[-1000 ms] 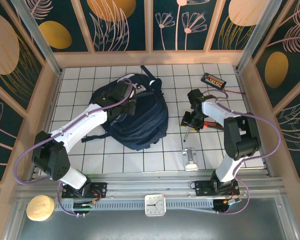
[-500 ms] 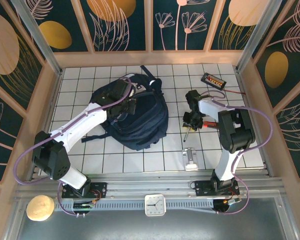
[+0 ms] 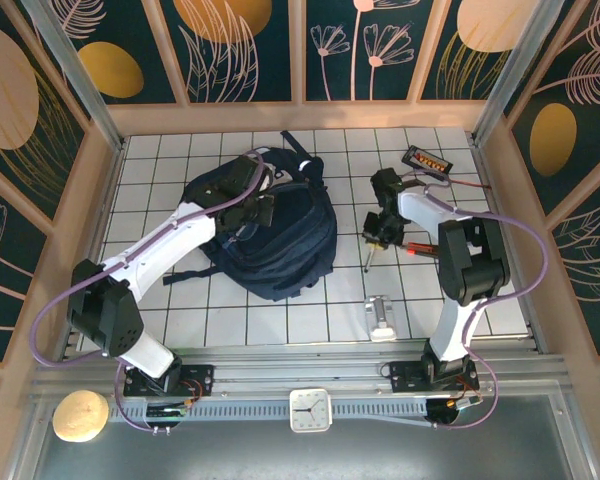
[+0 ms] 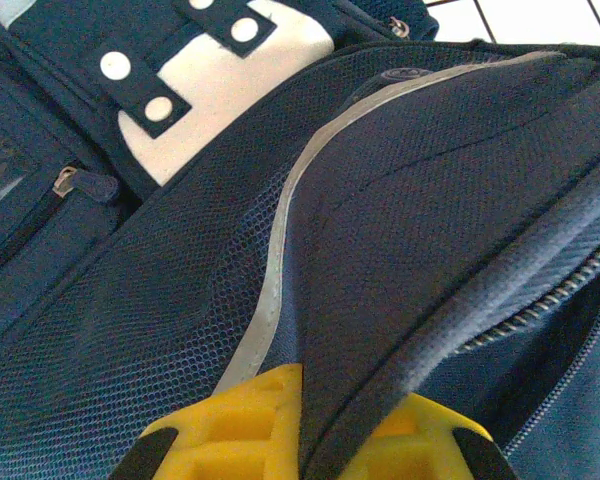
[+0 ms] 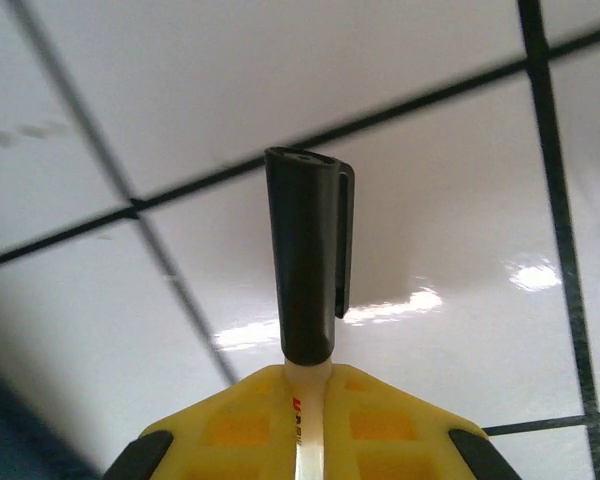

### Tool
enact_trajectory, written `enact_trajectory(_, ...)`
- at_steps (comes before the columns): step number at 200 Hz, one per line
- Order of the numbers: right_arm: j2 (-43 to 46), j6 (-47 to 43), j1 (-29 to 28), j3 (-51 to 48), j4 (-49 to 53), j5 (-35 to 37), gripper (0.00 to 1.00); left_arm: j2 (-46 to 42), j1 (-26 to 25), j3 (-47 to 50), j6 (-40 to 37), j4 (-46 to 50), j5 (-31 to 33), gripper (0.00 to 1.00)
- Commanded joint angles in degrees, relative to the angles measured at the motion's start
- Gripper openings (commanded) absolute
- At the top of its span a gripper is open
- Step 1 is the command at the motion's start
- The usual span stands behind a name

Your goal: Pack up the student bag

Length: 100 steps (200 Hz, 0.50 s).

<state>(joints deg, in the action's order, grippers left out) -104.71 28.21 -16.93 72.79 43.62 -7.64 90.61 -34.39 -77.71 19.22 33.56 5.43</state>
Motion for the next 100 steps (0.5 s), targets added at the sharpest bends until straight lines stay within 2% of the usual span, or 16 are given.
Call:
enact_trajectory(1,7.43,-0.38,-0.47,5.65,2.69,-8.03,0.09,0.44,0.07,-3.87,2.42,-2.43,-3.52,0.0)
enact_trajectory(22,12.28,2.97,-1.74,8.89,0.24,-19.26,0.09,0.87,0.1,-5.43,3.04,-1.91,-4.33,0.0)
enact_trajectory(48,14.99,12.09,-5.15,7.68,-11.62,-30.83,0.1,1.58,0.03,-7.67,4.3,-1.43,-5.88,0.0)
enact_trajectory(100,8.27,24.87,-12.57,6.73,-29.56,-33.9,0.1,1.88,0.03,-10.07,7.19,-1.98,-7.72,0.0)
